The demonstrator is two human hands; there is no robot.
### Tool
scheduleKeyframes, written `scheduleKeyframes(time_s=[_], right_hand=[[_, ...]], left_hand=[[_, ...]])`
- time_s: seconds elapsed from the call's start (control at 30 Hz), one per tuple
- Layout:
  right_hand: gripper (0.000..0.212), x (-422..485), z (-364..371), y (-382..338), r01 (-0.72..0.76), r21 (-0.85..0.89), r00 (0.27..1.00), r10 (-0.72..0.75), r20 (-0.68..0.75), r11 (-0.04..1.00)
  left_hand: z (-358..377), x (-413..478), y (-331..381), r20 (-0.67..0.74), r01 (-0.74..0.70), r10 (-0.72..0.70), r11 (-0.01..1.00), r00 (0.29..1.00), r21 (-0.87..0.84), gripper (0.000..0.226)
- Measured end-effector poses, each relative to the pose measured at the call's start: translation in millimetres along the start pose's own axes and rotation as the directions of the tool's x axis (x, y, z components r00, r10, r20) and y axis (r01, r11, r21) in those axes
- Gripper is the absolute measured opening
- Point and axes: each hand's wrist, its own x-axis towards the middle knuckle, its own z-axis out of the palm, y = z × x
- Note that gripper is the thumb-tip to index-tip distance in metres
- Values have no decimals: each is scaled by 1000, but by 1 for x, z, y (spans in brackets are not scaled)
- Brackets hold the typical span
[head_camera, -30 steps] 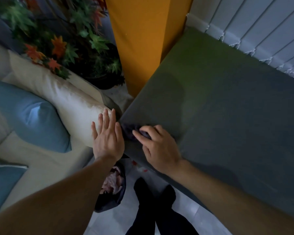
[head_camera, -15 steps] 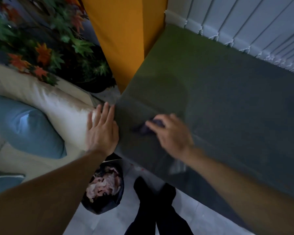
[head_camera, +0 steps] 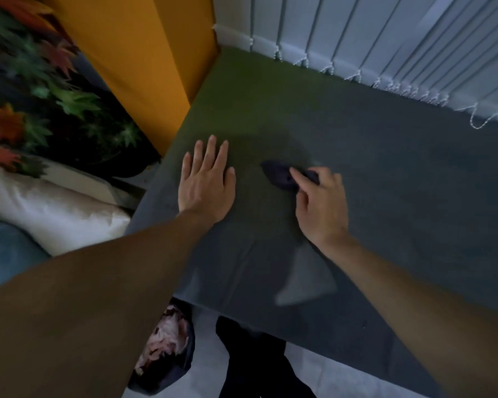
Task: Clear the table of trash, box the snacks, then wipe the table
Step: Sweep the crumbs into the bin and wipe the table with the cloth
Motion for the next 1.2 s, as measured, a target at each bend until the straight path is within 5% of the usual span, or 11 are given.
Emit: scheduleKeyframes(time_s=[0.23, 0.33, 0.43, 0.5, 0.63, 0.7, 0.83, 0.93, 1.07, 1.13, 1.2], right_hand=[[46, 0, -5, 23, 451, 4, 882, -447, 148, 892], [48, 53, 4, 36, 128, -110, 992, -128, 9, 986], [47, 75, 8, 14, -170, -57, 985, 167, -46, 984], [47, 62, 13, -4, 10, 7, 1000, -10, 8, 1000], [44, 80, 17, 13, 406, 41, 905, -408, 123, 913], [43, 120, 22, 29, 299, -57, 954, -297, 47, 952], [44, 172, 30, 28, -177, -66, 984, 175, -30, 982], [45, 156, 35, 6, 31, -24, 1000, -31, -4, 999], [46, 166, 34, 28, 403, 10, 908, -401, 122, 915], [46, 196, 35, 46, 272, -69, 962, -269, 54, 960], [46, 222, 35, 54, -55, -70, 998, 53, -34, 996]], left_hand=[[18, 14, 20, 7, 66, -67, 994, 998, 81, 63], [18, 15, 21, 9, 66, -67, 992, 998, 108, 69], [19, 17, 21, 11, 63, -65, 991, 998, 121, 69], [20, 17, 21, 0, 66, -67, 990, 998, 124, 69], [20, 17, 21, -16, 71, -70, 989, 997, 131, 70], [20, 17, 21, 8, 77, -78, 989, 997, 124, 69], [17, 18, 21, 30, 72, -76, 990, 997, 124, 68], [15, 19, 22, 31, 67, -72, 989, 997, 131, 69], [14, 18, 22, 38, 70, -75, 988, 996, 137, 69], [14, 18, 22, 44, 67, -73, 989, 996, 133, 68], [14, 18, 22, 54, 68, -75, 989, 996, 130, 68]])
